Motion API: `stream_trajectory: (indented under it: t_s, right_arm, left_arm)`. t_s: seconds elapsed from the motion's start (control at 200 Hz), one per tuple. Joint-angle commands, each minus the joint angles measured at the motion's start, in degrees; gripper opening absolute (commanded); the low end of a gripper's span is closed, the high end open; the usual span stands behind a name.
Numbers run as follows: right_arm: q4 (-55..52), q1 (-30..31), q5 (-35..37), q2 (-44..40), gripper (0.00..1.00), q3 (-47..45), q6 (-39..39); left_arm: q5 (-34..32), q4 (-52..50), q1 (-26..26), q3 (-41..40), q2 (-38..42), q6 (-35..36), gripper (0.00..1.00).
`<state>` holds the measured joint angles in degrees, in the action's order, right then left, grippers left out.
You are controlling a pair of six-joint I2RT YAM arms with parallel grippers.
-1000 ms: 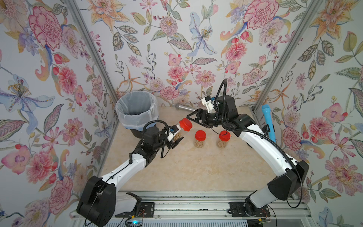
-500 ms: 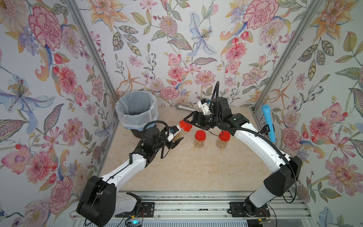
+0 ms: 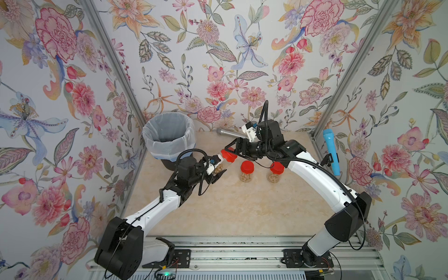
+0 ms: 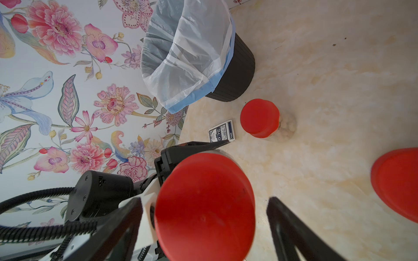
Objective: Empty moldy peanuts from jars
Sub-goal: Unscrew the lid from the jar.
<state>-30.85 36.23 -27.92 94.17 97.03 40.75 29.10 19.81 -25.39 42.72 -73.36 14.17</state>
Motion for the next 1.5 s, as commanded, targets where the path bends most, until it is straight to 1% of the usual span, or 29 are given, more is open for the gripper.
stream_trajectory:
  t_s: [0.0,0.375,0.385,0.405,0.766,1.001,1.126,1.236,1.361,1.406,1.491]
  right_arm:
    - [-1.1,0.4,0.8,1.1,0.89,2.4,-1.3]
    - [-1.8,0.5,0.9,2.1,0.87,3.1,-2.8]
    - [-1.8,1.7,0.9,2.1,0.87,3.2,-2.9]
    - [-2.0,2.1,0.9,2.2,0.87,3.4,-3.0]
    - [-3.1,2.4,1.5,2.7,0.85,3.1,-3.9]
    - [-3.1,2.4,1.8,2.9,0.80,3.6,-4.6]
    - [-3.1,2.4,1.5,3.4,0.76,3.6,-4.9]
    - [-2.9,2.3,1.2,3.6,0.69,3.6,-5.3]
    - [-2.5,2.0,0.8,3.5,0.66,4.1,-7.2]
    - [-1.9,1.8,0.1,3.3,0.66,4.1,-8.2]
    - [0.4,1.2,-4.6,3.3,0.63,3.8,-10.0]
  left_arm:
    - [-0.5,2.5,0.5,-0.2,0.7,0.8,0.31]
    - [-0.8,2.2,0.5,0.1,0.4,1.1,0.32]
    - [-0.8,2.3,0.5,0.1,0.4,1.1,0.32]
    - [-0.8,2.2,0.6,0.1,0.5,1.2,0.31]
    - [-0.9,2.2,0.5,0.2,0.4,1.3,0.32]
    - [-0.8,2.1,0.6,0.2,0.2,1.5,0.32]
    - [-0.7,2.0,0.5,0.2,0.2,1.3,0.32]
    - [-0.7,1.9,0.5,0.0,0.5,1.4,0.32]
    - [-0.2,1.9,0.6,-0.3,0.6,1.4,0.31]
    - [0.1,1.8,0.6,-0.3,0.6,1.4,0.31]
    - [1.6,2.1,0.8,-0.5,0.7,1.2,0.31]
